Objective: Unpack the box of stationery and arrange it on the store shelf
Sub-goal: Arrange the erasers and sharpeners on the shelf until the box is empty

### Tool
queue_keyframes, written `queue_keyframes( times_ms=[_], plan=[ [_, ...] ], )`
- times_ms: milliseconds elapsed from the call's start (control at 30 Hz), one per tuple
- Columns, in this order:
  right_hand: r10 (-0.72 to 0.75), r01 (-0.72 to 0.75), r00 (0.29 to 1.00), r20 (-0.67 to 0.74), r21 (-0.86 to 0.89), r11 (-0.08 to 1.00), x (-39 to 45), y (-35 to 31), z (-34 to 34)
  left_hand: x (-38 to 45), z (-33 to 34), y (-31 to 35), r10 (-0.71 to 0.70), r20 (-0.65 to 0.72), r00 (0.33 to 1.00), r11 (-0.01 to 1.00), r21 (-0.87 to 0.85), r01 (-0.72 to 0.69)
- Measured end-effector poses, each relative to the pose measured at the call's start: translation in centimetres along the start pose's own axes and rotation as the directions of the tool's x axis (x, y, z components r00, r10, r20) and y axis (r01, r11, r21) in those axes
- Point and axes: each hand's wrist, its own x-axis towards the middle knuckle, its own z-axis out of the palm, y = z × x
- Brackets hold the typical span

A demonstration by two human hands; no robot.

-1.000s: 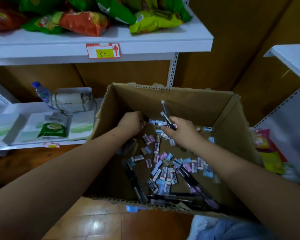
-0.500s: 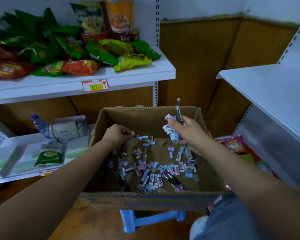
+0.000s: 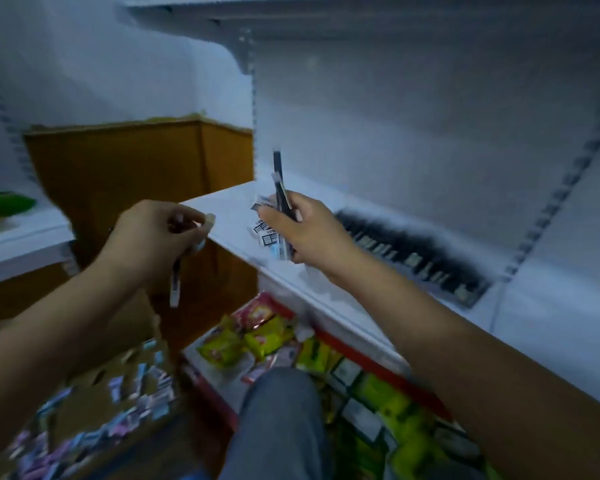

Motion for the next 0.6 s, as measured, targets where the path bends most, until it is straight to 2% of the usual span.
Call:
queue_keyframes(
  times_ms=[67,100,200,300,400,467,500,533,600],
  plan=[
    [-0.024,0.009,0.992,-0.125,-0.122,0.993,-3.1,0.7,-5.9,0.1,3.8,5.6,0.221,0.079,0.972,0.974,0.037,-0.224],
    [-0.044,0.006,0.980,-0.194,-0.194,0.981,-4.9,1.2,-8.7,0.0,6.0,7.8,0.335,0.113,0.935,0.940,0.029,-0.340],
    [-0.069,-0.085,0.944,-0.324,-0.440,0.894,-11.6,3.2,-16.1,-1.5,13.0,14.0,0.623,0.249,0.742,0.768,-0.016,-0.640],
    [0.037,-0.260,0.912,-0.408,-0.509,0.821,-17.9,5.8,-21.4,-4.1,19.9,18.2,0.738,0.369,0.565,0.633,-0.089,-0.769],
    [0.079,-0.357,0.896,-0.436,-0.605,0.712,-21.3,9.3,-24.3,-5.9,26.2,18.7,0.786,0.418,0.456,0.540,-0.103,-0.836],
    [0.111,-0.404,0.896,-0.430,-0.685,0.606,-22.0,11.8,-25.2,-6.7,29.0,18.0,0.800,0.424,0.425,0.523,-0.146,-0.839],
    [0.117,-0.419,0.895,-0.431,-0.719,0.555,-22.1,13.1,-25.4,-7.0,29.8,17.7,0.803,0.406,0.437,0.540,-0.184,-0.821],
    [0.116,-0.429,0.892,-0.437,-0.738,0.521,-22.2,14.0,-25.4,-7.2,30.1,17.4,0.797,0.379,0.470,0.574,-0.230,-0.786],
    [0.071,-0.424,0.886,-0.459,-0.736,0.528,-22.3,15.5,-25.1,-7.2,30.0,17.0,0.757,0.351,0.551,0.649,-0.315,-0.692]
  ],
)
